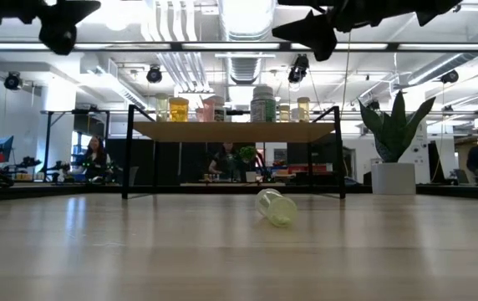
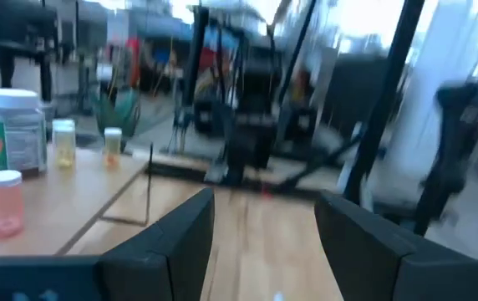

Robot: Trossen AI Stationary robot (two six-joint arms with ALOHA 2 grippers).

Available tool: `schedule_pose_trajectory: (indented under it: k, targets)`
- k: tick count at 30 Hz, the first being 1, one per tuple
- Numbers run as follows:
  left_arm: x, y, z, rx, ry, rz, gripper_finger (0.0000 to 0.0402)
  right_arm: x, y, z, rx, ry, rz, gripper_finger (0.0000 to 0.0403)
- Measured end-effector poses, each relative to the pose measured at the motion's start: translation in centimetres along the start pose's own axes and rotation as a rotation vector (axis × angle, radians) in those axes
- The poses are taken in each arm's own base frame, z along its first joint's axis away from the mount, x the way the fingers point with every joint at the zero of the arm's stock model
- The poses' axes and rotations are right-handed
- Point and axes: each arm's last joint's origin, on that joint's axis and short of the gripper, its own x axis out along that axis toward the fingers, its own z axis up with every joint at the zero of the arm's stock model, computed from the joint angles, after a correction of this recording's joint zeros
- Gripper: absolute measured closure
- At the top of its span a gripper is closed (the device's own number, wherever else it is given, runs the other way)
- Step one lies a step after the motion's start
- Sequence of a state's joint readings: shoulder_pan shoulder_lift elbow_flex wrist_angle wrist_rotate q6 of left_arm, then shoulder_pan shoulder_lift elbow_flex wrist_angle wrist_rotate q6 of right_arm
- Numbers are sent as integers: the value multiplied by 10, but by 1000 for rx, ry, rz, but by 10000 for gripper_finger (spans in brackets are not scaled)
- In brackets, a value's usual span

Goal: Pick and place medicine bottles onto shelf by color
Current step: Put the blue medicine bottle on the shelf

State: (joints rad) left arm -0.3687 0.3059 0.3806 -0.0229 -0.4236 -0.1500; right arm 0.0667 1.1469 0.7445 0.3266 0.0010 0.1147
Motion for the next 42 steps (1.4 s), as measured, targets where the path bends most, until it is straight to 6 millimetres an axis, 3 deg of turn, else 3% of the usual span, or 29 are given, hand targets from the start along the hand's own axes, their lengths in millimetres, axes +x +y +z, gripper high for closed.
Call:
schedule_pose_trajectory:
  k: [5, 8, 14, 17, 23, 34, 42]
  targets:
    - [-12, 7, -10, -89, -28, -1, 210, -1, 0, -6, 16, 17, -1, 115]
    - [-17, 8, -4, -111, -75, -34, 210, -1, 0, -6, 10, 17, -2, 115]
    - [-27, 13, -6, 24, -75, -27, 210, -1, 0, -5, 1, 0, 0, 115]
    - [-33, 18, -4, -39, -120, 70, 210, -1, 0, -5, 5, -1, 0, 115]
    - [-34, 17, -4, -81, -127, 17, 210, -1, 0, -4, -2, -4, 0, 115]
    - [-29, 15, -5, -117, -140, 29, 210, -2, -1, -6, 30, 20, -2, 115]
    - [8, -4, 2, -68, 233, 43, 210, -18, 0, 0, 35, 37, -6, 115]
